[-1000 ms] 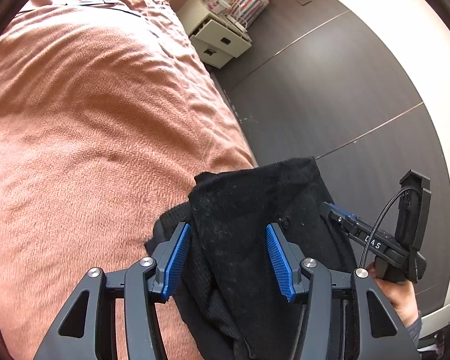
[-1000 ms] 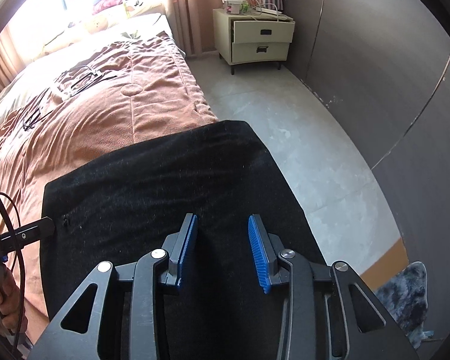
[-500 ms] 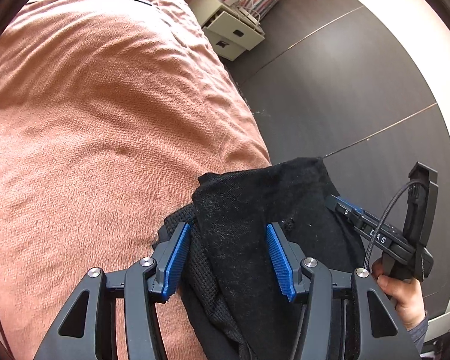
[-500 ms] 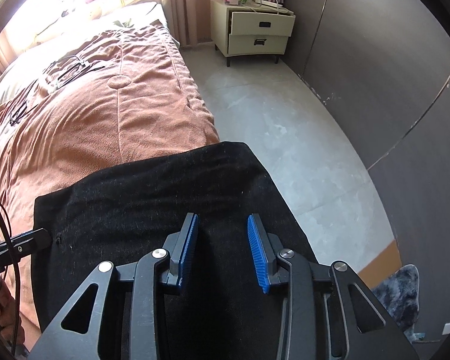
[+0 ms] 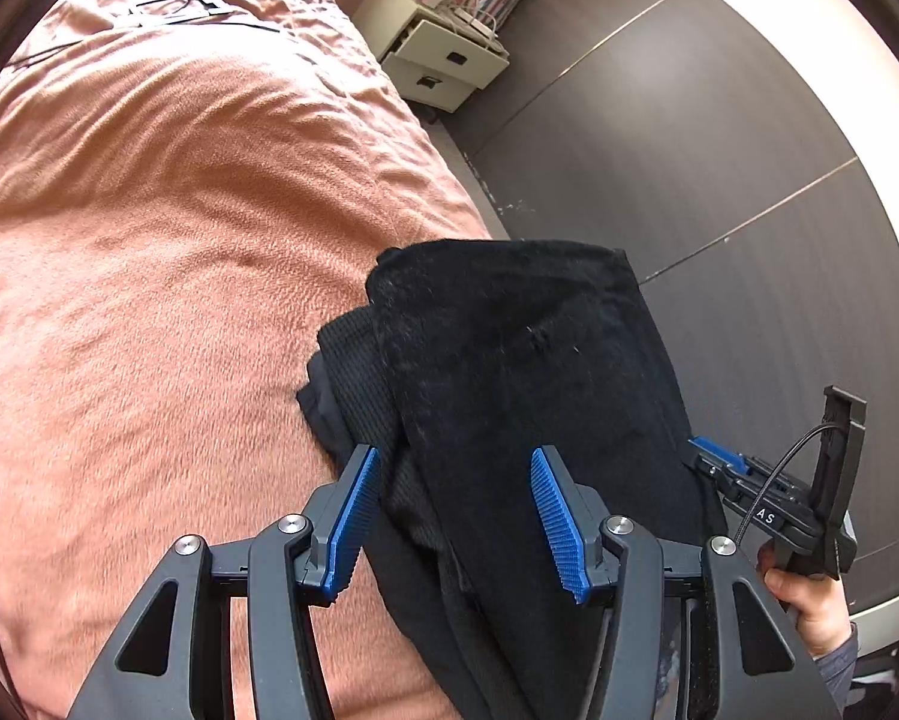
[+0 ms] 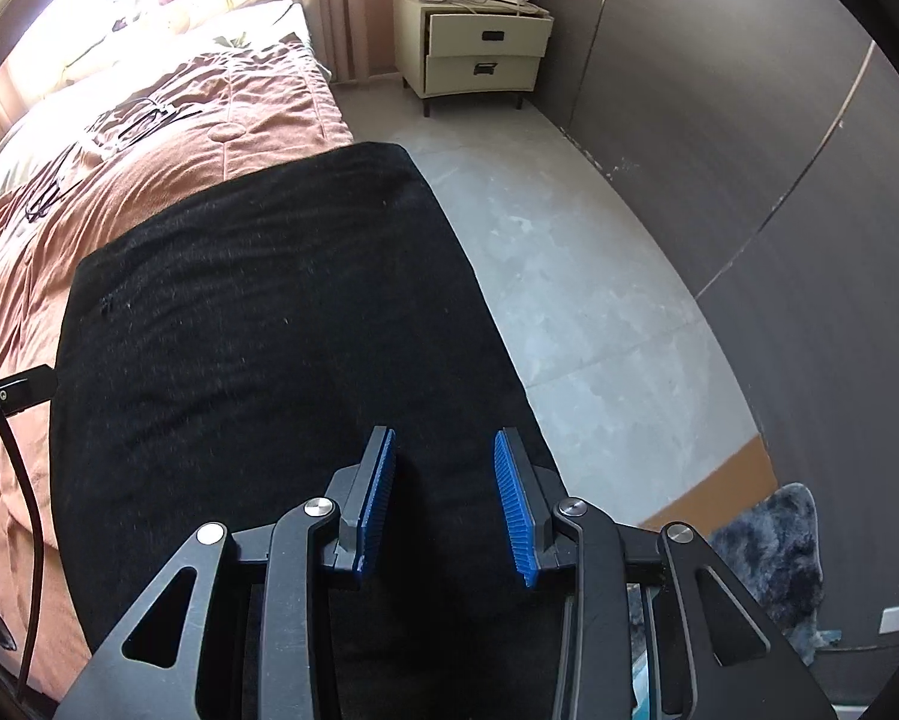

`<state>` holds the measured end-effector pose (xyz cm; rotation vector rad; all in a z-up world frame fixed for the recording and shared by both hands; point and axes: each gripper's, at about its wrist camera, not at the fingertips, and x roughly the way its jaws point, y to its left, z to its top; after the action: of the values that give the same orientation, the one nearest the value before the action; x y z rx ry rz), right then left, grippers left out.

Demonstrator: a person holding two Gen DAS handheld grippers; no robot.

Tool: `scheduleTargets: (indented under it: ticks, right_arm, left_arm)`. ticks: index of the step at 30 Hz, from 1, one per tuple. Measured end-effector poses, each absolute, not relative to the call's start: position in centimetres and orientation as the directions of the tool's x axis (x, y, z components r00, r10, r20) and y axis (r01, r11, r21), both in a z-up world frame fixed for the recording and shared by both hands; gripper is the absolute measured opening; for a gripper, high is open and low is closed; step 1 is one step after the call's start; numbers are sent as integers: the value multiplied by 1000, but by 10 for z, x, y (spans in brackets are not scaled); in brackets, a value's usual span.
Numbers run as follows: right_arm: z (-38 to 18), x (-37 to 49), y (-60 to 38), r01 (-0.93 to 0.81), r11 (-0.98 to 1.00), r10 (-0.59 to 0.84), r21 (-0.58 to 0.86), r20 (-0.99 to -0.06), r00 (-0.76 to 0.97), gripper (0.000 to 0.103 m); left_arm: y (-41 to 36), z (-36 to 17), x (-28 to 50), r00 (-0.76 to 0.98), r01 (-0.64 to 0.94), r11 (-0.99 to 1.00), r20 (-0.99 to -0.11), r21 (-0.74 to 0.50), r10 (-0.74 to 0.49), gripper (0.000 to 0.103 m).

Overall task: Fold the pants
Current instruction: 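Lower the folded pants onto the bed corner with both tools, then open both tools and release the folded pants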

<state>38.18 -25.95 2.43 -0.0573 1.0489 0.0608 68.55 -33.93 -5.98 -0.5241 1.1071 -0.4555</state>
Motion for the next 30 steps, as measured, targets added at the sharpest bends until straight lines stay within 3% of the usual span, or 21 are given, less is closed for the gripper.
scheduleTargets:
  ticks: [7, 9, 14, 20, 22, 24, 26, 30]
  right_arm:
    - [18, 357, -266, -17, 999, -23, -34, -896, 444, 28]
    - [15, 352, -268, 6, 1000, -27, -27, -907, 421, 21]
    - [36, 338, -263, 23, 1000, -10, 0, -892, 452, 20]
    - [62, 319, -256, 23, 1000, 0, 12, -879, 477, 21]
    - [71, 309, -249, 27, 999, 4, 19, -873, 489, 28]
    - [83, 300, -245, 35, 999, -5, 15, -862, 507, 56]
    - [95, 284, -236, 34, 999, -5, 15, -846, 533, 73]
    - [114, 260, -223, 47, 999, -10, 21, -827, 562, 86]
  left_arm:
    - [-343, -37, 659, 376, 127, 802, -720, -583, -583, 55]
    - [-344, -31, 650, 372, 139, 808, -726, -573, -579, 55]
    - [-347, -14, 631, 373, 173, 828, -743, -533, -556, 56]
    - [-349, 12, 607, 393, 226, 844, -747, -487, -536, 71]
    - [-348, 22, 598, 405, 240, 851, -748, -468, -526, 79]
    - [-346, 31, 591, 418, 249, 857, -749, -451, -515, 88]
    - [-343, 40, 582, 430, 257, 861, -746, -438, -508, 95]
    - [-336, 60, 563, 465, 281, 874, -740, -398, -486, 102]
